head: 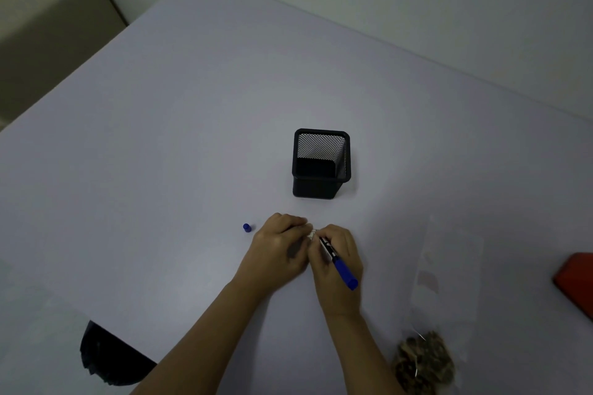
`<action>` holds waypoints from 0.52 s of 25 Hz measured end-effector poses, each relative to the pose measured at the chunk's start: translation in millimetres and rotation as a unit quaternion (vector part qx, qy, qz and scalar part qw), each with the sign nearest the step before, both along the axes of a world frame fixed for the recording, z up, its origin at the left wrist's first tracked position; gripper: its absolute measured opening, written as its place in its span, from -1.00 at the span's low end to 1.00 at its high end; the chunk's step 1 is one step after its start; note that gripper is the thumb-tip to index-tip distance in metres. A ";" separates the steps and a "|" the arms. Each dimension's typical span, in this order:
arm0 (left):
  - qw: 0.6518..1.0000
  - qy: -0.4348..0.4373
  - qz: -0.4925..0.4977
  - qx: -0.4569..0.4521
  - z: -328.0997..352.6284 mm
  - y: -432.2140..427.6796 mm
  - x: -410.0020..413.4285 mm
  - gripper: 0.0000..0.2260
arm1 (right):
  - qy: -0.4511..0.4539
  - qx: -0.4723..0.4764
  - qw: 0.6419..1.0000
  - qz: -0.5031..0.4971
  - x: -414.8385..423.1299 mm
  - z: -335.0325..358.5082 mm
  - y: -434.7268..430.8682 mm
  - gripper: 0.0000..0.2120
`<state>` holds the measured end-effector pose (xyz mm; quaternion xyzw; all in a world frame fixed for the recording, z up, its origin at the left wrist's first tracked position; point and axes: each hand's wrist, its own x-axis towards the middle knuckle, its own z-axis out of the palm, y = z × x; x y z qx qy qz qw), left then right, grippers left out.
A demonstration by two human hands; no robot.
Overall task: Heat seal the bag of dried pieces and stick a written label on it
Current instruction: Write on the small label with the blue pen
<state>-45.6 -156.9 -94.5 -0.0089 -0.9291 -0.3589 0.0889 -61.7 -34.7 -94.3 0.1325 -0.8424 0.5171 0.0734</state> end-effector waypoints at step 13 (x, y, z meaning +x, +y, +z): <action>1.000 -0.001 0.007 -0.003 0.8 0.9 0.2 -0.71 | -0.039 -0.040 0.998 -0.006 0.9 -1.4 0.2 -0.91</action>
